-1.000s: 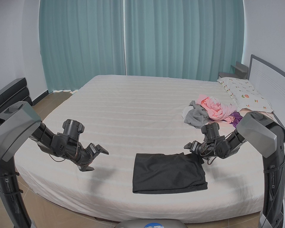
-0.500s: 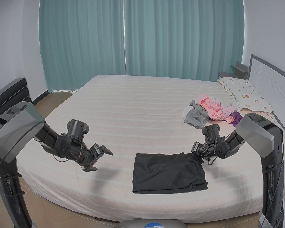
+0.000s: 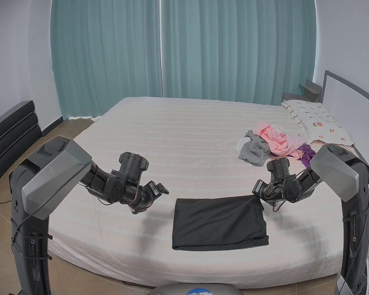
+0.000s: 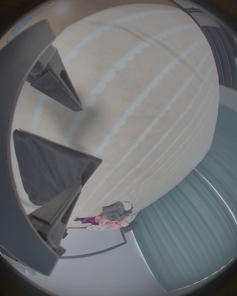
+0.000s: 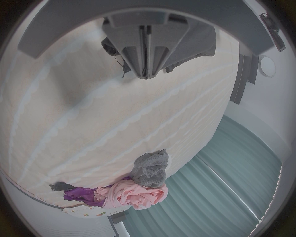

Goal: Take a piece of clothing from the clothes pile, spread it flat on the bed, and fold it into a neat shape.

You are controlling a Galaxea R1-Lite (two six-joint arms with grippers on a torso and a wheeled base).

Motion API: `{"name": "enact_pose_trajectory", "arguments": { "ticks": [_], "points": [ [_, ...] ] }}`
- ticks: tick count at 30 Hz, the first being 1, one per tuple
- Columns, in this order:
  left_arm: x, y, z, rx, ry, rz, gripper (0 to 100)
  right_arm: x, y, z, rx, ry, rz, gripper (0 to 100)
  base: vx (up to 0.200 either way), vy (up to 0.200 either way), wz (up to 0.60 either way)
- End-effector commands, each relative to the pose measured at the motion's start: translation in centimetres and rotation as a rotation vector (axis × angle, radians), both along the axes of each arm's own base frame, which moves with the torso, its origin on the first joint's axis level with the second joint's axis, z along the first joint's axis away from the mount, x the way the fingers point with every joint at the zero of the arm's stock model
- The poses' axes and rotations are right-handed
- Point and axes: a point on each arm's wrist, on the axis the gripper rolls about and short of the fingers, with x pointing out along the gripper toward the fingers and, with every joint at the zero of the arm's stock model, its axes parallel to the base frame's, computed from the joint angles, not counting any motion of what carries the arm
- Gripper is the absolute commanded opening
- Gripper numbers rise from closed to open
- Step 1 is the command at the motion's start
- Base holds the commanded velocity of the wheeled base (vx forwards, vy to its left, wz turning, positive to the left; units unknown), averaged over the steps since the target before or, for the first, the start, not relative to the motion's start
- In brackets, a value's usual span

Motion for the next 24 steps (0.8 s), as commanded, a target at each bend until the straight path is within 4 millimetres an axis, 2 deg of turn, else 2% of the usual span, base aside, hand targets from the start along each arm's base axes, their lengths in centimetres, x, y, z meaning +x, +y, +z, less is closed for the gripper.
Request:
{"name": "enact_pose_trajectory", "arguments": {
  "ticks": [1, 5, 6, 9, 24],
  "points": [
    [1.3, -2.3, -2.3, 0.020, -0.004, -0.024, 100, -0.3, 0.1, 0.6, 0.014, -0.004, -0.009, 0, 0.000, 0.000, 0.00],
    [2.4, -3.1, -2.6, 0.010, -0.028, -0.030, 100, -0.4, 0.2, 0.6, 0.016, -0.002, -0.010, 0, 0.000, 0.000, 0.00],
    [2.8, -4.0, -3.0, 0.006, -0.038, -0.043, 100, -0.4, 0.2, 0.5, 0.017, -0.003, -0.010, 0, 0.000, 0.000, 0.00],
    [2.8, -5.0, -3.6, 0.015, -0.043, -0.055, 100, -0.5, 0.2, 0.4, 0.016, 0.000, -0.010, 0, 0.000, 0.000, 0.00],
    [3.3, -6.7, -4.7, 0.025, -0.056, -0.071, 100, -0.5, 0.2, 0.3, 0.016, 0.001, -0.008, 0, 0.000, 0.000, 0.00]
  ]
}}
